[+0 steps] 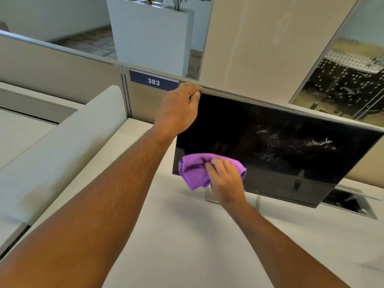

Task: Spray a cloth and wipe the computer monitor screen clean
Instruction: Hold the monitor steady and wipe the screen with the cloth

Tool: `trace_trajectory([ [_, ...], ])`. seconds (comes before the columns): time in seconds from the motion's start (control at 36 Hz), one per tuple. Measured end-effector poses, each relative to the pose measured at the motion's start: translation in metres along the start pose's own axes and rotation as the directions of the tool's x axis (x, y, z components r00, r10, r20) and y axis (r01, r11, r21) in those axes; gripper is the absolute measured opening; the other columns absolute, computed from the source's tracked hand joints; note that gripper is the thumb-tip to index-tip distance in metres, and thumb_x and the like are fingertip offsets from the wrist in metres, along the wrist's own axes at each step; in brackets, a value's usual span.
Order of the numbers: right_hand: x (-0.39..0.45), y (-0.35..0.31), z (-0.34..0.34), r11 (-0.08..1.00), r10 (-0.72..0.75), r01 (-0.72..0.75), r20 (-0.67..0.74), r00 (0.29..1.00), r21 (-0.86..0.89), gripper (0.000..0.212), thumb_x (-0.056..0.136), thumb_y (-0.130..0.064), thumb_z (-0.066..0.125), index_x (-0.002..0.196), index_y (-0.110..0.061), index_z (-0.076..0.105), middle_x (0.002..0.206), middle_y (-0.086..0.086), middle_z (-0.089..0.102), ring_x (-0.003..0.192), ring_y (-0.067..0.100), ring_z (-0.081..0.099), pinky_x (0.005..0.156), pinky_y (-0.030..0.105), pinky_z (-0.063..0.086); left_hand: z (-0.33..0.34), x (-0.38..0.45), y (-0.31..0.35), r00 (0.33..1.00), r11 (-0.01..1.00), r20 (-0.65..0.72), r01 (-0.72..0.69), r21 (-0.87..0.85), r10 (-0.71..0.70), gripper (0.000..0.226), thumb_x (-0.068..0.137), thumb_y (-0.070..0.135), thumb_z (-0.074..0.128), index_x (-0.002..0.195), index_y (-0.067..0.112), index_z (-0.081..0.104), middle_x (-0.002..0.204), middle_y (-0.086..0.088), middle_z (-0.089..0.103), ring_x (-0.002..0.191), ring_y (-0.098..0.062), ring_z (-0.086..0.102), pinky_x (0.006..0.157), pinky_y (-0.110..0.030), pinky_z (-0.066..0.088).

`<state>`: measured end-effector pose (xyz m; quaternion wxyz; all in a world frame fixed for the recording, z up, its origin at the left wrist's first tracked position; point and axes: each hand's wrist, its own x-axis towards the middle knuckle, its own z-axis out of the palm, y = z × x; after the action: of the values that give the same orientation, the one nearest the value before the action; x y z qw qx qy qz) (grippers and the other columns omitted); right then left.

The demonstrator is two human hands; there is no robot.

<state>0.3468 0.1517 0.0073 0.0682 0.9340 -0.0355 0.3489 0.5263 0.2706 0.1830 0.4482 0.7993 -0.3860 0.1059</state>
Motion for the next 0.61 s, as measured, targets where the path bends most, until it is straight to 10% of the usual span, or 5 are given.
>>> trace_trajectory([
  [0.22,0.038,0.012,-0.028,0.981,0.189,-0.195,-0.18,0.965,-0.015,0.034,0.089,-0.016,0.063,0.12,-0.002,0.068,0.118,0.017,0.064,0.107,0.032,0.057,0.089,0.04,0.049,-0.005,0.002,0.01,0.999,0.994,0.027,-0.024,0.106,0.021,0.033,0.103,0.027,0.043,0.122,0.016,0.068,0.121,-0.001,0.067,0.107,-0.021,0.062,0.094,-0.033,0.048],
  [0.33,0.017,-0.009,-0.003,0.998,0.018,-0.018,-0.002,1.0,-0.052,0.034,0.082,-0.009,0.072,0.115,-0.006,0.069,0.115,0.014,0.066,0.099,0.034,0.061,0.078,0.043,0.048,-0.007,0.004,0.016,0.995,0.978,0.069,-0.082,0.194,0.07,0.033,0.104,0.024,0.042,0.116,0.01,0.069,0.129,-0.01,0.063,0.124,-0.027,0.055,0.107,-0.043,0.042],
  [0.47,-0.028,-0.019,0.017,0.996,-0.065,0.082,0.373,0.926,-0.03,0.057,0.071,-0.027,0.089,0.122,-0.017,0.065,0.125,0.004,0.065,0.113,0.026,0.063,0.091,0.039,0.055,-0.006,0.002,0.014,0.993,0.971,0.042,-0.118,0.207,0.111,0.027,0.105,0.026,0.042,0.11,0.014,0.065,0.103,0.002,0.065,0.087,-0.013,0.058,0.087,-0.037,0.054],
  [0.61,-0.024,0.0,0.001,1.0,-0.013,0.016,0.229,0.973,-0.01,0.048,0.068,-0.022,0.088,0.111,-0.013,0.071,0.112,0.005,0.068,0.099,0.028,0.067,0.08,0.04,0.056,0.001,-0.002,0.009,0.981,0.951,0.062,-0.193,0.242,0.183,0.04,0.105,0.026,0.043,0.139,0.009,0.056,0.144,-0.006,0.056,0.133,-0.02,0.05,0.113,-0.032,0.033],
])
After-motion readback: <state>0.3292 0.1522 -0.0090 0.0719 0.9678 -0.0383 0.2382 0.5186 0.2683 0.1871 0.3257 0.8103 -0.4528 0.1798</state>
